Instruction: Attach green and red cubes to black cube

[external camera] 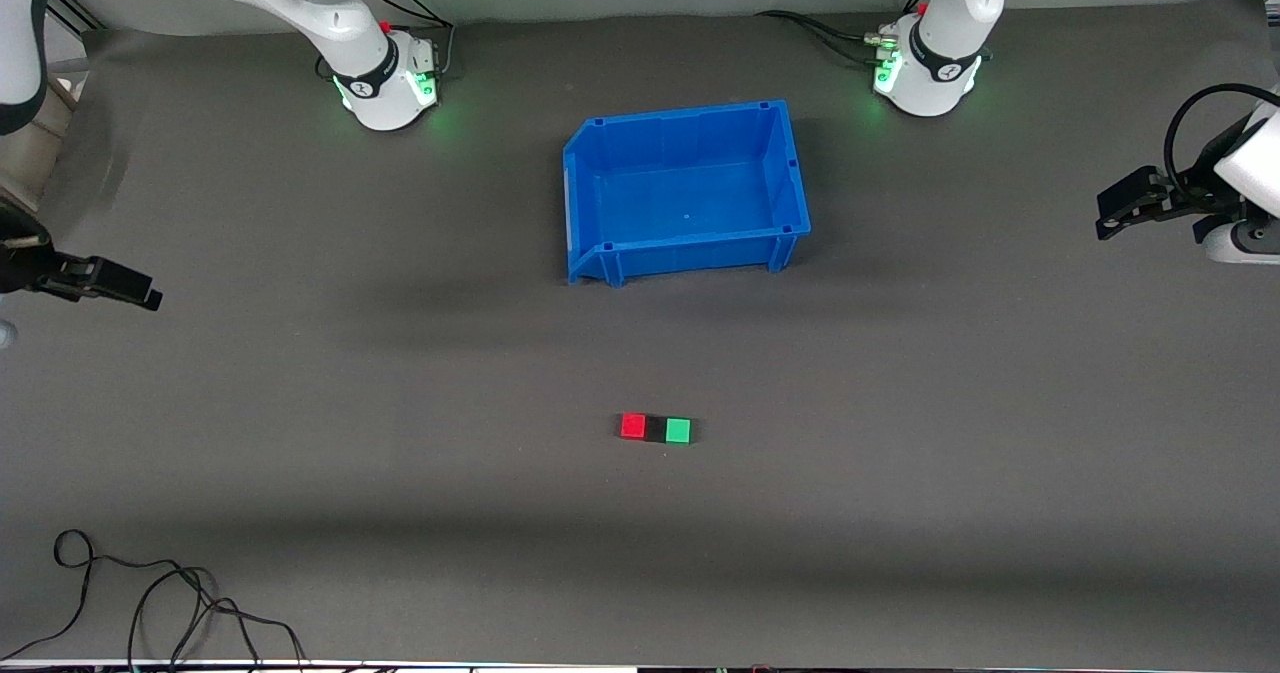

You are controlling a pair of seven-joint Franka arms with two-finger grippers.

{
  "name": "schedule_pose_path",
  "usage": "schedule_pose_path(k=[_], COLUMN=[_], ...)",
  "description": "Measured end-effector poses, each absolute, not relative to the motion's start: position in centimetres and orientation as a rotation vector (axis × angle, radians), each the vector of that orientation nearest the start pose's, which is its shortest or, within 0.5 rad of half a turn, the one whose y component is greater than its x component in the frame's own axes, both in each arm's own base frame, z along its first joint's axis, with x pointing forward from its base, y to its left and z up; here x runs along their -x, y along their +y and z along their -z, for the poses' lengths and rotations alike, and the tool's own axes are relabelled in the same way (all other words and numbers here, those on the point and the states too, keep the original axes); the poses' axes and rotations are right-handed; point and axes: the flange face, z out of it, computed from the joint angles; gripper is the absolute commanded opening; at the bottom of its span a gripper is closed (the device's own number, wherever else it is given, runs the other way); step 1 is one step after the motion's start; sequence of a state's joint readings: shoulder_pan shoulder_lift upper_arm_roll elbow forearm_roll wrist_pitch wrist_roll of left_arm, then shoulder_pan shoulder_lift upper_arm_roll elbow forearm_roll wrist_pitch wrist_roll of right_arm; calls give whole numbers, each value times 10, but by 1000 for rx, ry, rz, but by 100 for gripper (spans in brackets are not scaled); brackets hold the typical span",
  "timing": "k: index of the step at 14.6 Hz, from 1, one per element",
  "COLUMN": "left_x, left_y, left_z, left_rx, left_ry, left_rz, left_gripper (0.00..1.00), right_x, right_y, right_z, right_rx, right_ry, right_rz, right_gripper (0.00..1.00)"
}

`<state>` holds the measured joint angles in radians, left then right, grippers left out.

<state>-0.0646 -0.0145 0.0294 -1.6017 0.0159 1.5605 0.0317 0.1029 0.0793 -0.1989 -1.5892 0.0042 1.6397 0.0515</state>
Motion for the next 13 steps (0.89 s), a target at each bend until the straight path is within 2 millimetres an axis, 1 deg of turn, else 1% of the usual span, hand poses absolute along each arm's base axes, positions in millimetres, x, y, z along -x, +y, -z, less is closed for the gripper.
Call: schedule_pose_path(k=[2,4,7,13], left_x=[-548,-548,-548,-548], left_y=[-17,-16,-15,-14], left_z=[-617,-617,-617,-617], left_rx=[3124,3124,3124,3124], left_ry=[104,100,96,96], left_rz=[-42,-42,-42,-41], left_gripper=[100,100,100,100], right_x=[-572,-569,-570,-571], right_y=[-53,-54,-49,-48], right_z=[-579,-580,-578,-578], right_rx=[3141,3139,3140,3140], right_ry=[234,236,221,220], right_rz=[-32,-27,-27,-22], right_gripper=[100,100,100,100])
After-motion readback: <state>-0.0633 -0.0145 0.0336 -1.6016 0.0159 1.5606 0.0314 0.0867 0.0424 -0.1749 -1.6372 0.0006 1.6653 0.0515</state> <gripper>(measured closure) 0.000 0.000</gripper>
